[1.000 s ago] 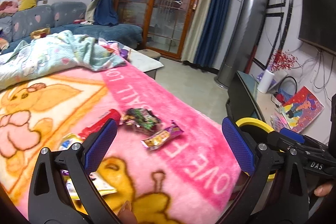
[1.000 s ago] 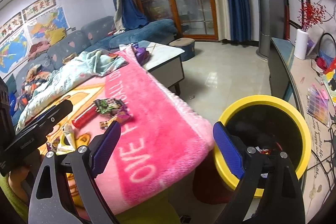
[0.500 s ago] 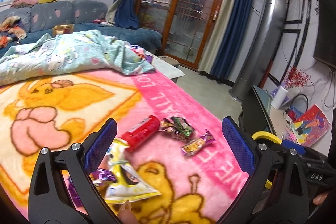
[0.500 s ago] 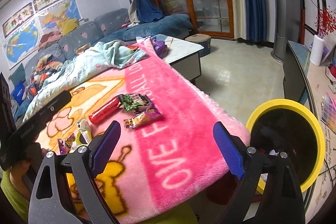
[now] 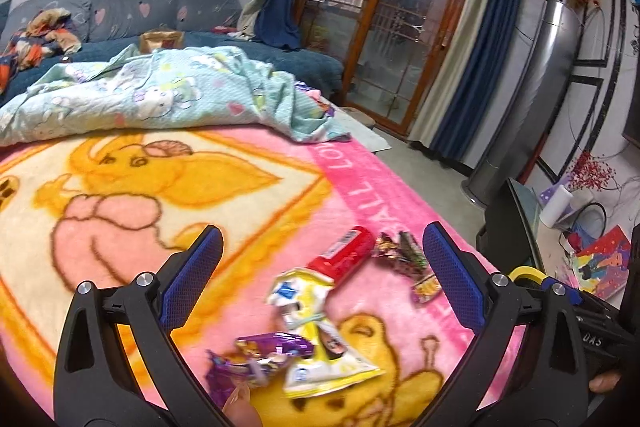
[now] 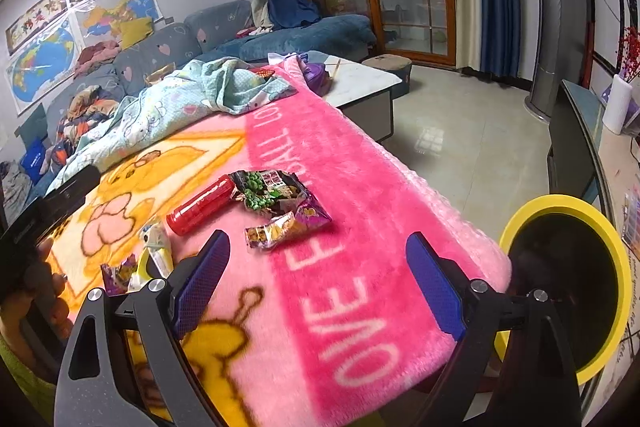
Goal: Collect trash
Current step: 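Grasp the yellow-white chip bag with the left tool while the right tool grasps the green snack wrapper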
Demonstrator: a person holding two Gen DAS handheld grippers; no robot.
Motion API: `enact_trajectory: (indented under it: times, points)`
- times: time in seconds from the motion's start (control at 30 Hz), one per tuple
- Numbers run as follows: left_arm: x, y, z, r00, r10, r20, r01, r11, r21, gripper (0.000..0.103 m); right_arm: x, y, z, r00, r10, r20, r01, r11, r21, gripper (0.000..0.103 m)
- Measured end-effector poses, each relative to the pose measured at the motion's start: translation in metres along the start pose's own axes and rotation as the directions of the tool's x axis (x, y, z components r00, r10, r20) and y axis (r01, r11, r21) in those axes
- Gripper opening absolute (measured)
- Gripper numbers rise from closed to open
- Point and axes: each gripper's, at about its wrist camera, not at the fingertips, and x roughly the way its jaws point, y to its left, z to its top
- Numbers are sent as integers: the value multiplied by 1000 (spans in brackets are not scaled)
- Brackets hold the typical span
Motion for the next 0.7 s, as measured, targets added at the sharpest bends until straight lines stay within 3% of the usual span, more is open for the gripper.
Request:
enact_trajectory:
  times: [0.27, 0.33, 0.5, 0.7]
  points:
    - [9, 31, 0, 998, 20, -52, -22, 999, -48, 92, 34, 16, 11, 1000, -15, 1, 15, 998, -54, 87]
    - [14, 38, -2, 996, 13, -88, -19, 998, -62, 92, 43, 24, 16, 1000, -2, -3, 2, 996, -86, 83]
    - [27, 47, -12, 984, -40, -171, 26, 996, -85, 74, 62, 42, 24, 1000, 7, -12, -9, 984, -176, 72]
    - [44, 36, -27, 962, -110, -252, 92, 992, -82, 67, 90, 53, 27, 998, 3, -63, -17, 972, -234, 62]
